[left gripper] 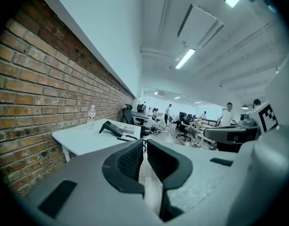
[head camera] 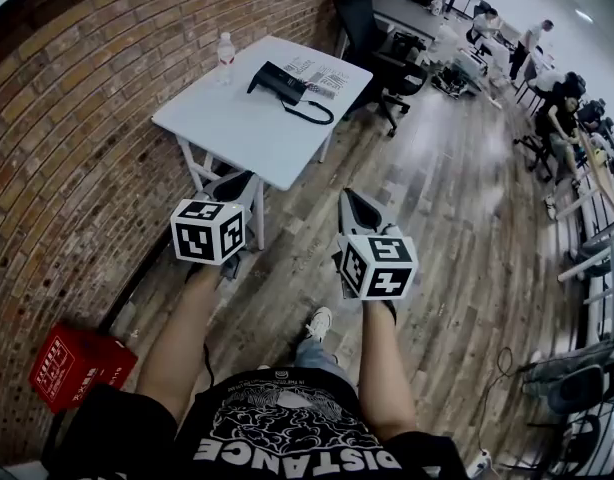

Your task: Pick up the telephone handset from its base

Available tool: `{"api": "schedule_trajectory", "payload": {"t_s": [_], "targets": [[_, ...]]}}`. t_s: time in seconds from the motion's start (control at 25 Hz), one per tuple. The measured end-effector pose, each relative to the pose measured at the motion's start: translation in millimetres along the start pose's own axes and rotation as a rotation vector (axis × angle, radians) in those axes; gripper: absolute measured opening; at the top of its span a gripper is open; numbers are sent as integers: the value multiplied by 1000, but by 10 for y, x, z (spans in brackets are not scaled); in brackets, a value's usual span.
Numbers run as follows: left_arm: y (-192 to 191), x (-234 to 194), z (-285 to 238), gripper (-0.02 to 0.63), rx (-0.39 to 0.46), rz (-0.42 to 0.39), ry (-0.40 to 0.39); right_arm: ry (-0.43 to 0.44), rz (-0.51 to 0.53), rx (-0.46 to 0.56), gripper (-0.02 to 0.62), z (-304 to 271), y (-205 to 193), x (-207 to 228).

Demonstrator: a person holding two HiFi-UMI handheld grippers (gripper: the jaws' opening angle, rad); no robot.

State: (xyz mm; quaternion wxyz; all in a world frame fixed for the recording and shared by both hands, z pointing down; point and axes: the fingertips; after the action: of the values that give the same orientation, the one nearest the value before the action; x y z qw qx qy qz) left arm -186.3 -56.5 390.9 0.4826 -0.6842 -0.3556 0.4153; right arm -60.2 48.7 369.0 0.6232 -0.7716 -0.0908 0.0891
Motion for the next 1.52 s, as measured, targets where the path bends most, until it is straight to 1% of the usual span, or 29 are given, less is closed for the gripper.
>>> {"api": "schedule_trajectory", "payload": {"t_s": [0.24,0.48,0.6,0.76,0.88,1.08,1.24,1.52], "targets": [[71,-130,-533,9,2,21,11,32,0,-2,2,-457,29,318],[223,-246,-1204,15,-2,25,49,76,5,-6,1,-1011,127,776],[293,-289,-1526,46,-11,30,72,104,10,-11,2,-1276,195,1006],[369,-341,-1885,61,-18,32,110,142,14,-12,1,-1581,275,1277],[406,-390,-2125,89,-24,39,131,171,18,-10,1,-1795,318,1433],[438,-484,-2419,109,-34,42,172,217,25,-6,2,-2094,360,1613],[455,-555,-2594,137,-44,52,187,238,16,-3,2,-2294,398,1741],[462,-733,-2825,167,-33,122,190,260,14,1,2,-2566,437,1877]]}}
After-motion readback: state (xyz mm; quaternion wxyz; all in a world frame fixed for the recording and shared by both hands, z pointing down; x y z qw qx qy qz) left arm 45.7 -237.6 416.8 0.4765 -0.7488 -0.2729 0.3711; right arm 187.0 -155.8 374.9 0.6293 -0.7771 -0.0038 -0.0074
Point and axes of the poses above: the fingertips, and each gripper's own axes: z backward along the fingers, x to its right, y out of its top, and after that the axes turned 9 degrees about -y, right-handed
